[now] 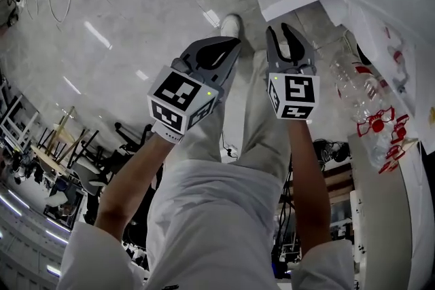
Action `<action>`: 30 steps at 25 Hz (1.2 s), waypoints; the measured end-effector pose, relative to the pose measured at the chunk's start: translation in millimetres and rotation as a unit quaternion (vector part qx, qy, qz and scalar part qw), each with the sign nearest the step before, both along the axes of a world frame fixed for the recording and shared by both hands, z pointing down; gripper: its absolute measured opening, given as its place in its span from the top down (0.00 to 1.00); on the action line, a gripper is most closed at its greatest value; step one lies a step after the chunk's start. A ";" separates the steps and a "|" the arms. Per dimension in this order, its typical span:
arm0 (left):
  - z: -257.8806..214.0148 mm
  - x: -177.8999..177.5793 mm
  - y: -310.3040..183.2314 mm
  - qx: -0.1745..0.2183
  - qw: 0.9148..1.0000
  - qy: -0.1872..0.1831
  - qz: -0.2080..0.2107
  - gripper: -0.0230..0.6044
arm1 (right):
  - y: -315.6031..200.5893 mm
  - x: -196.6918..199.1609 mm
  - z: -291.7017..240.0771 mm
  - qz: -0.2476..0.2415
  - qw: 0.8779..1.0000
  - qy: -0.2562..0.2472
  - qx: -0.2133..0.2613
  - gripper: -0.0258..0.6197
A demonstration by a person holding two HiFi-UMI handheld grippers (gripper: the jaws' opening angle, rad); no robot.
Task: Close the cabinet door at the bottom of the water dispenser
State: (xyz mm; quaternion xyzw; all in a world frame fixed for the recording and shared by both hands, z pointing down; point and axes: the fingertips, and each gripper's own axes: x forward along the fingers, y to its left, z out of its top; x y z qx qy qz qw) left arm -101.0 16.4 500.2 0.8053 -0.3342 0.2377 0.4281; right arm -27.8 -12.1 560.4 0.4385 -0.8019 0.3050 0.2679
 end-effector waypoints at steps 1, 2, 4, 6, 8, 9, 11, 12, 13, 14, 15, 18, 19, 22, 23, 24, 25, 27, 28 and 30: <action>4.2 -1.5 0.9 -0.004 1.000 -0.002 -0.001 0.95 | 1.0 -2.2 6.6 -0.003 1.000 0.002 -0.005 0.79; 8.2 -3.0 1.5 -0.007 1.000 -0.004 -0.002 0.95 | 2.2 -5.0 13.5 -0.009 1.000 0.005 -0.009 0.79; 16.9 -3.6 2.6 -0.014 1.000 -0.006 -0.006 0.95 | 4.6 -10.1 27.2 -0.023 1.000 0.012 -0.016 0.78; 26.5 -1.7 3.7 -0.020 1.000 -0.007 -0.008 0.95 | 6.1 -12.9 39.4 -0.034 0.999 0.015 -0.022 0.78; 35.9 0.5 4.4 -0.024 1.000 -0.009 -0.008 0.95 | 6.8 -14.3 51.1 -0.038 0.999 0.018 -0.030 0.78; 40.3 1.4 5.0 -0.027 1.000 -0.010 -0.007 0.95 | 7.5 -15.1 57.2 -0.039 0.999 0.019 -0.034 0.78; 48.9 3.0 7.3 -0.032 0.999 -0.013 -0.005 0.95 | 9.8 -15.9 70.6 -0.039 0.998 0.020 -0.043 0.78; 53.4 4.1 8.3 -0.035 0.999 -0.014 -0.004 0.95 | 10.7 -15.5 77.5 -0.038 0.998 0.021 -0.048 0.78; 57.7 5.2 9.2 -0.037 0.999 -0.014 -0.003 0.95 | 11.4 -14.7 84.0 -0.037 0.998 0.022 -0.053 0.78; 61.7 5.8 10.4 -0.040 0.999 -0.015 -0.001 0.95 | 12.2 -14.3 90.1 -0.036 0.997 0.023 -0.058 0.78; 65.3 5.7 11.6 -0.043 0.999 -0.016 0.000 0.95 | 12.9 -14.8 95.6 -0.035 0.997 0.022 -0.064 0.78; 75.6 3.2 12.7 -0.048 0.999 -0.019 0.002 0.95 | 11.6 -17.5 111.8 -0.031 0.996 0.021 -0.075 0.78; 79.0 3.0 13.3 -0.049 0.999 -0.020 0.002 0.95 | 12.0 -16.5 118.3 -0.031 0.996 0.023 -0.078 0.78; 89.2 3.4 15.5 -0.057 0.998 -0.022 0.004 0.95 | 14.4 -13.4 136.9 -0.030 0.995 0.029 -0.091 0.78; 91.9 3.6 16.0 -0.060 0.998 -0.021 0.004 0.95 | 15.1 -13.3 142.3 -0.029 0.994 0.029 -0.097 0.77; 94.0 3.6 16.3 -0.062 0.998 -0.020 0.003 0.95 | 15.7 -13.5 147.2 -0.029 0.994 0.029 -0.102 0.76; 95.8 3.7 16.5 -0.064 0.998 -0.020 0.004 0.95 | 16.0 -13.9 151.4 -0.028 0.994 0.029 -0.106 0.76; 98.7 3.6 16.9 -0.065 0.998 -0.020 0.006 0.95 | 17.1 -14.8 158.8 -0.023 0.993 0.029 -0.115 0.75; 100.0 3.4 17.2 -0.066 0.998 -0.020 0.007 0.95 | 18.2 -15.2 162.3 -0.020 0.992 0.028 -0.122 0.75; 102.3 2.4 17.6 -0.067 0.997 -0.022 0.009 0.95 | 20.3 -15.9 168.0 -0.012 0.990 0.024 -0.135 0.73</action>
